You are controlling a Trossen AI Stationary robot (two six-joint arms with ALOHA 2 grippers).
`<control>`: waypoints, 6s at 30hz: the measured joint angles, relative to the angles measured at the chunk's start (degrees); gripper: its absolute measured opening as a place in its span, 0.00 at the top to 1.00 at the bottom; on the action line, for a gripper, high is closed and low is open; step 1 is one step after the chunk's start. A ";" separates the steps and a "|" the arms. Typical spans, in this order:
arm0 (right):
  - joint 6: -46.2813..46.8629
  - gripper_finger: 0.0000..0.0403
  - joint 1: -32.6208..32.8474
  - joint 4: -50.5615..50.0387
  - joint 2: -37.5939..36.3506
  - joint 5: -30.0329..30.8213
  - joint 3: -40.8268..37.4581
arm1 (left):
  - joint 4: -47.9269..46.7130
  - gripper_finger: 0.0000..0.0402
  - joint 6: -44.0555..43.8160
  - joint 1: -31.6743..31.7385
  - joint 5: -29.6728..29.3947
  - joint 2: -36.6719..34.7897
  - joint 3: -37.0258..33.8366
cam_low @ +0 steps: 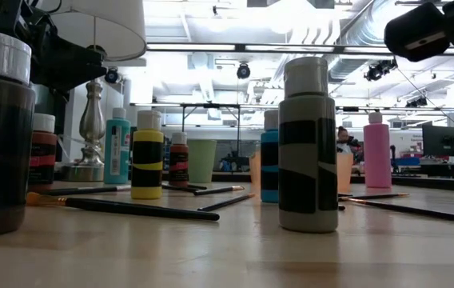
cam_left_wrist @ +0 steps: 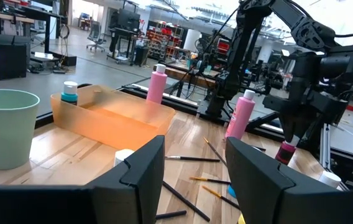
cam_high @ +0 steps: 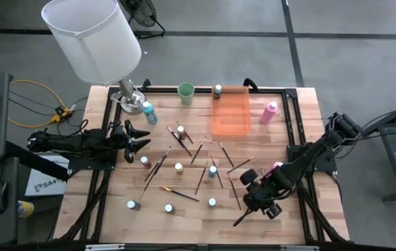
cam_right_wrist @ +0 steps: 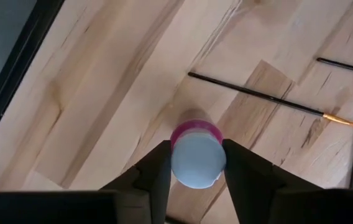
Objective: Pick & Place Paint Supplies
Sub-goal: Put the red paint bottle into the orange bin, then put the blue paint bottle into the orange bin
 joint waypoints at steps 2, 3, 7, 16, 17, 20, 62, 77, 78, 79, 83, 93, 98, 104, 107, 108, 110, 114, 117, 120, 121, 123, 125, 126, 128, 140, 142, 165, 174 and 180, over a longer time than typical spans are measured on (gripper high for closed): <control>0.02 0.69 0.02 0.21 0.03 0.24 0.00 | 0.02 0.58 0.00 -0.01 0.00 0.01 0.00; 0.02 0.69 -0.01 0.25 0.03 0.27 0.00 | 0.00 0.58 0.00 -0.01 0.00 0.00 0.00; 0.20 0.68 -0.02 0.25 0.05 0.20 0.00 | 0.02 0.58 0.00 0.01 0.00 -0.01 0.00; 11.01 0.71 -1.50 -0.20 -0.10 1.13 1.71 | 0.00 0.58 0.00 -0.01 -0.01 0.00 0.00; 12.88 0.71 -1.81 -0.57 -0.10 1.60 2.45 | 0.02 0.58 0.00 0.00 0.00 0.01 0.00; 17.46 0.71 -3.37 -3.00 -0.12 1.86 5.40 | 0.01 0.58 0.00 0.00 0.00 0.00 0.00; 11.76 0.70 -66.31 -5.52 -0.88 7.14 17.16 | 0.00 0.58 0.00 -0.02 -0.02 -0.01 0.00; 23.44 0.70 -75.50 2.77 13.22 7.24 22.87 | 0.01 0.58 0.00 0.01 0.00 0.00 0.00; 23.43 0.70 -75.87 1.97 14.41 6.97 24.39 | 0.00 0.58 0.00 -0.01 0.00 0.00 0.00; 23.31 0.70 -76.27 1.41 15.56 6.64 25.70 | 0.01 0.58 0.00 0.00 -0.01 0.01 0.00; 22.69 0.69 -77.36 -0.90 19.34 6.15 30.09 | 0.00 0.58 0.00 -0.01 0.00 -0.01 0.00; 22.46 0.69 -78.97 -1.33 24.11 5.90 32.39 | 0.00 0.58 0.00 -0.02 -0.02 -0.01 0.00; 22.45 0.69 -78.95 -0.57 24.99 6.13 32.37 | 0.02 0.58 0.00 -0.02 0.00 0.01 0.00; 22.05 0.68 -78.86 0.89 25.25 5.85 32.38 | 0.00 0.58 0.00 0.00 0.00 0.00 0.00; 22.03 0.67 -78.90 1.00 25.25 6.02 32.39 | 0.01 0.58 0.00 0.00 0.00 0.00 0.00; 22.01 0.67 -78.90 1.03 25.42 6.04 32.39 | 0.00 0.58 0.00 0.00 0.00 0.01 0.00; 21.97 0.67 -78.90 1.02 25.47 5.94 32.39 | 0.00 0.58 0.00 0.00 -0.01 0.00 0.00; 20.44 0.67 -78.90 1.24 25.47 5.98 32.39 | 0.00 0.58 0.00 -0.01 0.00 0.01 0.00; 20.34 0.67 -78.90 1.29 25.49 6.13 32.39 | 0.02 0.58 0.00 0.00 0.00 -0.01 0.00; 20.35 0.67 -78.90 1.34 25.49 6.17 32.39 | 0.02 0.58 0.00 0.00 0.00 -0.01 0.00; 20.33 0.67 -78.90 1.34 25.49 6.17 32.39 | 0.01 0.58 0.00 0.01 0.00 -0.01 0.00; 20.31 0.67 -78.90 1.43 25.49 6.15 32.39 | 0.01 0.58 0.00 0.00 -0.01 0.00 0.00; 20.30 0.67 -78.90 1.45 25.49 6.15 32.39 | 0.01 0.58 0.00 -0.01 0.00 0.00 0.00; 20.31 0.67 -78.90 1.43 25.49 6.15 32.39 | 0.02 0.58 0.00 -0.01 0.00 -0.01 0.00; 20.28 0.67 -78.90 1.45 25.49 6.13 32.39 | 0.01 0.58 0.00 0.00 -0.01 -0.01 0.00; 20.28 0.64 -78.90 1.86 25.49 6.13 32.39 | 0.00 0.58 0.00 -0.02 0.00 0.01 0.00; 20.35 0.61 -78.90 1.87 25.49 6.12 32.39 | 0.02 0.58 0.00 0.01 0.00 0.01 0.00; 19.16 0.47 -78.52 -1.74 20.06 4.32 32.39 | 0.00 0.58 0.00 -0.01 0.00 0.01 0.00; 5.08 0.47 -75.14 -6.92 13.80 4.84 32.37 | 0.01 0.58 0.00 0.00 0.00 -0.01 0.00; -4.23 0.47 -71.47 -10.00 9.52 4.17 32.37 | 0.00 0.58 0.00 -0.01 0.00 0.01 0.00</control>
